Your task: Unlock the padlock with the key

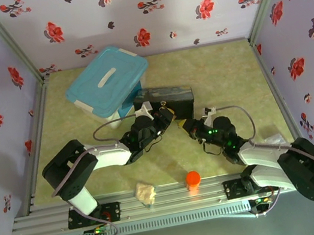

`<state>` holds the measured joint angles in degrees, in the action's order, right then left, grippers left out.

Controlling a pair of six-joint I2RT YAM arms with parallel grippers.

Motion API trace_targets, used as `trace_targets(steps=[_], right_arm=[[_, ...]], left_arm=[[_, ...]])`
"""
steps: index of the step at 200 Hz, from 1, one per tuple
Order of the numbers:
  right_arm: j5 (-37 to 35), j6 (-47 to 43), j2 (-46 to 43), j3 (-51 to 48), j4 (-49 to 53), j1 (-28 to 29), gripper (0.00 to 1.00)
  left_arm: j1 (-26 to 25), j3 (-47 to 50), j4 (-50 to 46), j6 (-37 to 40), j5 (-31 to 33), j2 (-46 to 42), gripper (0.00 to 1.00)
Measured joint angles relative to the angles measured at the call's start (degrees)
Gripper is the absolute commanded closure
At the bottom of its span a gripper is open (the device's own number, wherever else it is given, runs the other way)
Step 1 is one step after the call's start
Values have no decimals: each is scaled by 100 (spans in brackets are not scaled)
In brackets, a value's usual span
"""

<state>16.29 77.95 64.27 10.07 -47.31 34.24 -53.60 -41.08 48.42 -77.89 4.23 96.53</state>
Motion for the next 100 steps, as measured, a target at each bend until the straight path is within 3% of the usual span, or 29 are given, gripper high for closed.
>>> trace_targets(steps=[100], right_arm=[[-107,9,173,-83,-389,2,100]], left_arm=[[0,0,0,2,0,0,100]])
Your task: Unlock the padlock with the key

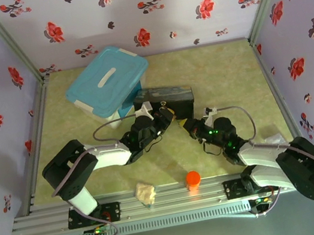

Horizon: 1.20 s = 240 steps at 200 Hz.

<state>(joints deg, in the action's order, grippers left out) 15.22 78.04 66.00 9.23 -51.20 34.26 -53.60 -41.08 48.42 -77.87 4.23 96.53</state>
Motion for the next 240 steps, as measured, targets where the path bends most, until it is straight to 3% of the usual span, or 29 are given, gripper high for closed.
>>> trace_targets(steps=[240], right_arm=[[63,-11,63,-83,-286,-13,100]], left_arm=[[-26,0,260,-155,-72,232,100]])
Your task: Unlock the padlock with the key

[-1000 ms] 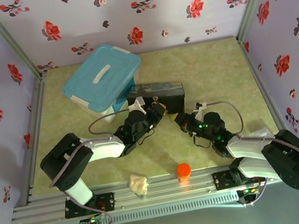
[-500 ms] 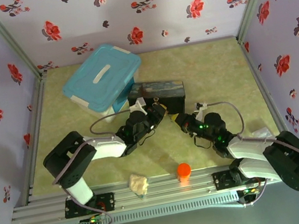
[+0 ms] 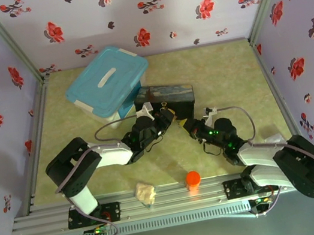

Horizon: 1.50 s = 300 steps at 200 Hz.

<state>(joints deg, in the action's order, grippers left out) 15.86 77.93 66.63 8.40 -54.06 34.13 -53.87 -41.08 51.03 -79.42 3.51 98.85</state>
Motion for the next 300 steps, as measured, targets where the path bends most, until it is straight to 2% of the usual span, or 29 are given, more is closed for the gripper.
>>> trace_targets(steps=[35,138,183,245,300], right_arm=[[57,-118,-111,0,153,-85,100],[1110,-164,313,11,-337,-780,100],[1298,-188,326,22,-260,-850,100],[1727,214,1200,50,-1180,-1005,100],[1880,63,881,63,-804,-1209,100]], left_arm=[[-13,-22,122,-85,-42,59,100],[-20,-28,179,-173,-90,72,100],[-20,-28,444,-262,-149,254,100],[-7,-28,577,-286,-111,385,100],[-17,-28,575,-291,-234,387,100]])
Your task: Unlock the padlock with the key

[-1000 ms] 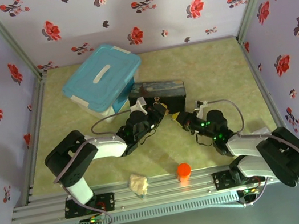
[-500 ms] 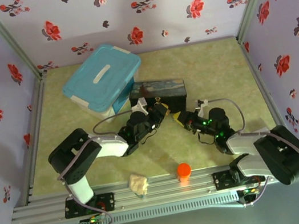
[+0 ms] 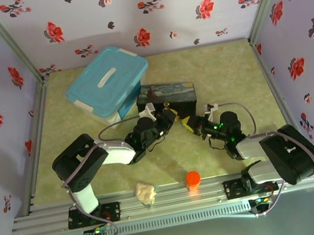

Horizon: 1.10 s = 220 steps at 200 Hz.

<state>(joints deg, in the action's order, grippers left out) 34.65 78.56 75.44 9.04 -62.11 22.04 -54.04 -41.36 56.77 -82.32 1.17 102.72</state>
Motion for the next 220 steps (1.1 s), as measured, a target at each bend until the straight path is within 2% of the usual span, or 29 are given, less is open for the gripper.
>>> trace_targets(steps=[35,114,180,220], right_arm=[[96,-212,-186,74,417,-92,100],[177,-435,-186,103,470,-118,100],[101,-1231,-763,243,1530,-118,100],[144,-1084,-382,269,1137,-118,100]], left_arm=[[-11,0,4,-33,-85,0,100],[-17,-7,195,-221,-210,111,100],[-39,-44,173,-291,-295,138,100],[-44,-61,101,-284,-275,140,100]])
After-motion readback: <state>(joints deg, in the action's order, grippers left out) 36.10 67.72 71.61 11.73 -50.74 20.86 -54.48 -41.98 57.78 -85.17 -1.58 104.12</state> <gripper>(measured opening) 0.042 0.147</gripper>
